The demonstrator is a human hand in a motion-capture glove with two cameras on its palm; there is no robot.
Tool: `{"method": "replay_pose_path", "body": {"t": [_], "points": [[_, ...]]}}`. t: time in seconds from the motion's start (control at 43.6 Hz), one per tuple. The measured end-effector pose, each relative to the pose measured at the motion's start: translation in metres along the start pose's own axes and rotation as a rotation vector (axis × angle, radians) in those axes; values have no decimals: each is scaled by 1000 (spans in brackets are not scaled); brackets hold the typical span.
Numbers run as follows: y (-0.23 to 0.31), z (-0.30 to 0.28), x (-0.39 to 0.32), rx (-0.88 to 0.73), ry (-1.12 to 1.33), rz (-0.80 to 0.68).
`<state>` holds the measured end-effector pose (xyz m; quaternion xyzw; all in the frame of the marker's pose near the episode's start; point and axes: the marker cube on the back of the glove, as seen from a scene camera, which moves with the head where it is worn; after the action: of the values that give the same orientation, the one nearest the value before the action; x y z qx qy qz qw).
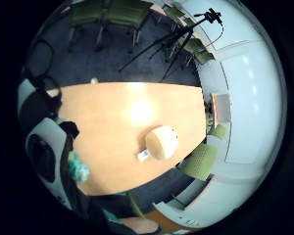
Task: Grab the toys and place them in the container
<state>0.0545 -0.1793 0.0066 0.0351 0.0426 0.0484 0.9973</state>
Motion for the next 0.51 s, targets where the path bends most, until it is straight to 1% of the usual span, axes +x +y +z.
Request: {"method": "replay_pose_path", "body": {"t": [0.23, 0.39, 0.505], "points": [[14, -69, -87, 65, -32, -78], [37, -97, -168, 93, -68, -164], [58, -106, -227, 116, -72, -252]]}}
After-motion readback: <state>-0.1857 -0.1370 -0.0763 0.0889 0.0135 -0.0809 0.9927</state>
